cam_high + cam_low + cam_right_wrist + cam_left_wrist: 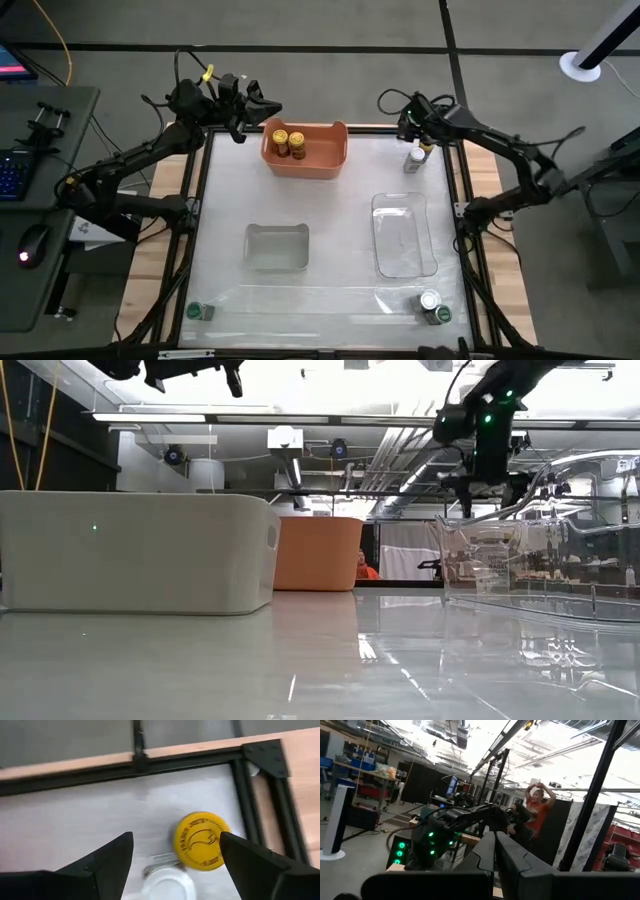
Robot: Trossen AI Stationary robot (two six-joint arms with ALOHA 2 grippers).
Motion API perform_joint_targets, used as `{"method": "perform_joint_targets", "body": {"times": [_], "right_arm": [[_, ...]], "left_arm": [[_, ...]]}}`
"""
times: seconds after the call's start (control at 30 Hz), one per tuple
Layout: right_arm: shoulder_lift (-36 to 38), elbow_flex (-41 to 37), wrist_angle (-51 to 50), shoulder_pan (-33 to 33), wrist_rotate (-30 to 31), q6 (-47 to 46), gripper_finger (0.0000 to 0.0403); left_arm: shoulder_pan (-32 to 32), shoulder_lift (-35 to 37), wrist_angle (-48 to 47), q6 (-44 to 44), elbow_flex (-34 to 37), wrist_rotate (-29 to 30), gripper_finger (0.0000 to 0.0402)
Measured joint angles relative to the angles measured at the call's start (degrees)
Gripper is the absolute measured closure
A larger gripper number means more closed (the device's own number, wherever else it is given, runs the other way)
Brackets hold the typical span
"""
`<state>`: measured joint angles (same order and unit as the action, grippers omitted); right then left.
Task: Sort spices by type
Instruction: Put the yellow seasoning bottle into the orange bin
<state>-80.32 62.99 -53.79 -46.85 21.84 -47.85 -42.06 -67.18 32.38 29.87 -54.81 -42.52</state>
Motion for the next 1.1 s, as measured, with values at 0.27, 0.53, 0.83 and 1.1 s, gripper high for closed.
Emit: {"method": "perform_joint_targets", "body": {"times": [0.27, 0.53, 0.83, 1.1], "right_arm": [[-3.8, 1.2, -2.2, -2.5, 5.7, 0.4, 0.011], [-4.7, 1.2, -2.7, -7.0, 2.5, 1.9, 0.011], [-5.8, 1.1, -2.5, -8.7, -1.0, 5.6, 0.011], [0.0, 1.1, -2.3, -7.6, 1.6, 7.0, 0.0123]], "left_arm": [[0.0, 0.0, 0.0, 0.7, 0.0, 0.1, 0.0401], [0.0, 0.0, 0.0, 1.0, 0.0, 0.5, 0.0401], [0.0, 0.0, 0.0, 1.4, 0.0, 0.9, 0.0401], [0.0, 0.0, 0.0, 1.5, 0.0, 2.0, 0.0401]]}}
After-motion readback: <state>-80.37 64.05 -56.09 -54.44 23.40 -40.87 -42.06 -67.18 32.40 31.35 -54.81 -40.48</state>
